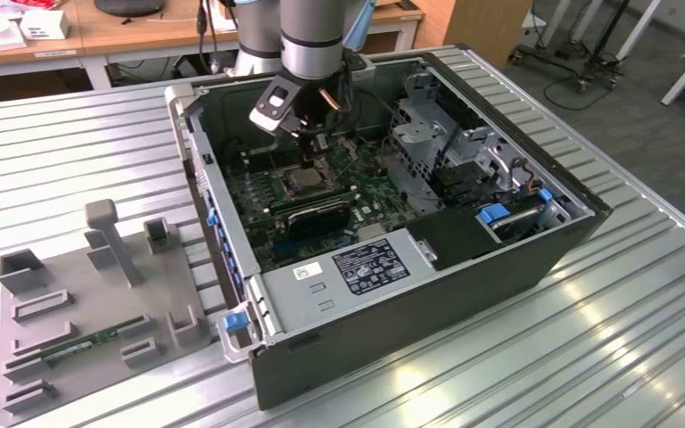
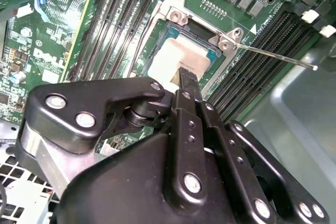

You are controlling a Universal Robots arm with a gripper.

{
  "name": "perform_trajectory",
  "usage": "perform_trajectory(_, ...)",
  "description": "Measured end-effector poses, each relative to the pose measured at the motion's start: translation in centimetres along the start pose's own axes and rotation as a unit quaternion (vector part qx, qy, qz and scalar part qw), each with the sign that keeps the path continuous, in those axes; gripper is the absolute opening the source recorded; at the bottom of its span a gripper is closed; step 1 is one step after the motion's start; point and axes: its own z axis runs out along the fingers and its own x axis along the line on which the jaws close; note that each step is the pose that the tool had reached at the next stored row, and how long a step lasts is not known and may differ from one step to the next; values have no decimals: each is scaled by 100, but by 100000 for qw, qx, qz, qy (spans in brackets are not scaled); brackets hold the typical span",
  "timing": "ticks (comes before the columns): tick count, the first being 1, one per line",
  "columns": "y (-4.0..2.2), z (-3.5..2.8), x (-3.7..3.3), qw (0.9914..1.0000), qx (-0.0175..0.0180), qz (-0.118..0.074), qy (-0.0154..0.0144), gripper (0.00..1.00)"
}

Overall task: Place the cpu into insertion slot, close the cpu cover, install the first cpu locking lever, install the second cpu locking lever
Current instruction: 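Close the cpu cover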

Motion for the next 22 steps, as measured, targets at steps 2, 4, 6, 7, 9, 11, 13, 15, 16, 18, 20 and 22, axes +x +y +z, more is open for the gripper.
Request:
perform_trajectory(2, 1, -26, 1, 100000, -1, -3, 4, 11)
perform_trajectory(4, 2, -55, 1, 100000, 2, 0, 2, 11)
perform_trajectory(6, 3, -89, 2, 100000, 1, -3, 2, 11)
perform_trajectory(7, 3, -105, 3, 100000, 1, -4, 1, 11)
perform_trajectory(9, 4, -131, 3, 100000, 2, -2, -1, 11)
perform_trajectory(11, 5, -145, 4, 100000, 2, -2, 1, 11)
perform_trajectory(13, 5, -144, 4, 100000, -9, -2, 16, 11)
perform_trajectory(15, 5, -163, 4, 100000, 2, 0, 3, 11)
perform_trajectory(16, 5, -164, 4, 100000, 0, -3, 4, 11)
perform_trajectory(18, 5, -167, 4, 100000, 6, -2, -8, 11)
perform_trajectory(20, 5, -176, 4, 100000, 8, -1, -13, 11)
perform_trajectory(22, 6, -188, 5, 100000, 2, 0, -1, 11)
